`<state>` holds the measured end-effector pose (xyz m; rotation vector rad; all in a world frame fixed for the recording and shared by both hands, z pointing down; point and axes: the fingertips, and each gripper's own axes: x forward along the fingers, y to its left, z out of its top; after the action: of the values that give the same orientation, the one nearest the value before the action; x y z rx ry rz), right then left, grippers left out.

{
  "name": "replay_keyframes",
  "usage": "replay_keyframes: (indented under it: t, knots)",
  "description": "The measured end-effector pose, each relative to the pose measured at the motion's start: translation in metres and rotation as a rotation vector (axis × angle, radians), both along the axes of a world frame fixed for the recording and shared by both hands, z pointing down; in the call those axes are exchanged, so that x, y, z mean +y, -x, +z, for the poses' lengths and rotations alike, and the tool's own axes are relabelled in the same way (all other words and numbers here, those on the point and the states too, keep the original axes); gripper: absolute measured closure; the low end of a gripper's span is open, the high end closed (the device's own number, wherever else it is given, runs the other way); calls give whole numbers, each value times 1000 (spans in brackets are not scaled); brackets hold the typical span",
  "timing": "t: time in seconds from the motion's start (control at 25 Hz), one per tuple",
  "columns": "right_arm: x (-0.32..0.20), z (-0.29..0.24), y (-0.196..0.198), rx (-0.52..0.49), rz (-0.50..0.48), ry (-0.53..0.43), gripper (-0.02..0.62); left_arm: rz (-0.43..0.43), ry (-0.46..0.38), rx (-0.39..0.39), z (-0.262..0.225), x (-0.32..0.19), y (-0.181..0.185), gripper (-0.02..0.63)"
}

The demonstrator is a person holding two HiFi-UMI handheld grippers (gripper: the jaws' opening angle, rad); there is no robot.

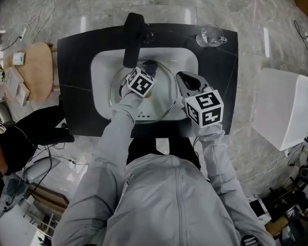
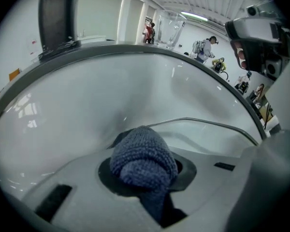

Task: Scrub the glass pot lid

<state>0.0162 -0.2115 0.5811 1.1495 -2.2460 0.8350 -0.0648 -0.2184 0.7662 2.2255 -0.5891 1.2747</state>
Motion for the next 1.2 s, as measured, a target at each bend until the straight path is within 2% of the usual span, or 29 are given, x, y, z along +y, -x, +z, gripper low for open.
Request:
replay_keyframes:
  t: [0.32, 0.64, 0.92, 1.2]
  knots:
    - [-5, -4, -12, 2, 24, -3, 566, 30, 54, 100, -12, 19, -42, 522]
    - [-6, -8, -16, 7, 34, -5, 566, 32, 124, 202, -30, 36, -65, 522]
    - [-4, -9, -7, 5, 13, -7, 565, 56, 108, 178, -26, 42, -58, 522]
    - [-2, -8, 3, 4, -9, -3, 565, 35, 106, 103, -17, 44, -19, 522]
